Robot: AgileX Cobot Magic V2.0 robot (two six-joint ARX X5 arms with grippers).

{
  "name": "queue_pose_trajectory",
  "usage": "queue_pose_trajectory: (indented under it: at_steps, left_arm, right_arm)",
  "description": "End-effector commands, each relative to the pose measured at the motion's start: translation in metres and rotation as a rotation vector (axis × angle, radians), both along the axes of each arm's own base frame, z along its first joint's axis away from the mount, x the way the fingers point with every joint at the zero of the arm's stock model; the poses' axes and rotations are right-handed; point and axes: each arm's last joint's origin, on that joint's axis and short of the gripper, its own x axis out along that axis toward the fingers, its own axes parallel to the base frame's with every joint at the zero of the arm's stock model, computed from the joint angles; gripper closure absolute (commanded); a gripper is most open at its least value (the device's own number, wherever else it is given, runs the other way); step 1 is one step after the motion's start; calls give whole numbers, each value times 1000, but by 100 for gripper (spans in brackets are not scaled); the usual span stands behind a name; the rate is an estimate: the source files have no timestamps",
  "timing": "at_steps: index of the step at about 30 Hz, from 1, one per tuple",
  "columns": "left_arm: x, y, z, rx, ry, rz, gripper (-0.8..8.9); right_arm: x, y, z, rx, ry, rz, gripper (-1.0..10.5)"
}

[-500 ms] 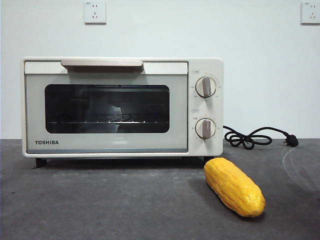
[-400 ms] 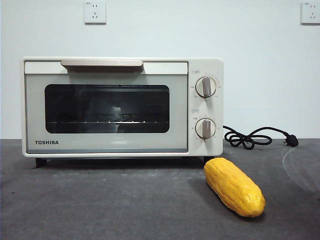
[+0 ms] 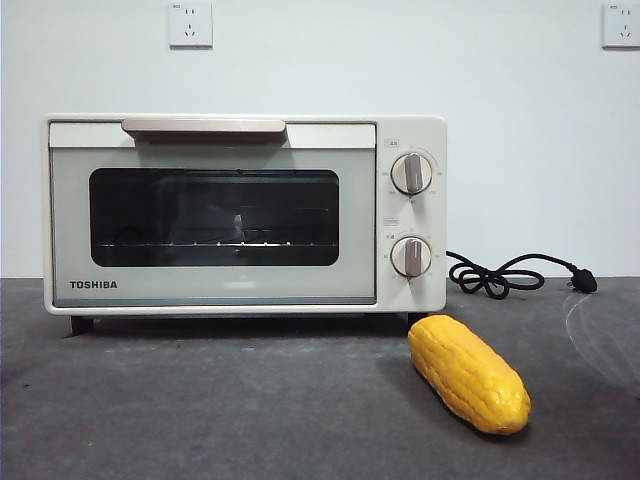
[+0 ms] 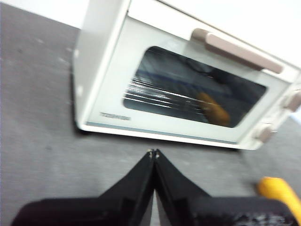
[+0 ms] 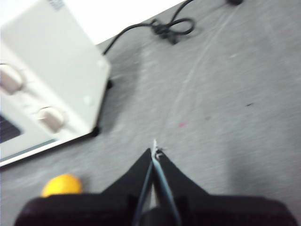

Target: Take the corn from the table,put the corn in the oven

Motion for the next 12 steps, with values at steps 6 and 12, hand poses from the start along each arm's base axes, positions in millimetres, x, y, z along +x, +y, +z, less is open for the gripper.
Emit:
queue_pose_trajectory:
  at_steps: [6,12]
  left_arm:
    - [-5,-3,33,-85,-105,-109,818]
    - [-3,-3,64,-84,-109,-118,818]
  right_arm:
    - [-3,2,22,143,-70,52,947]
    - [-7,5,56,160,-262,152,948]
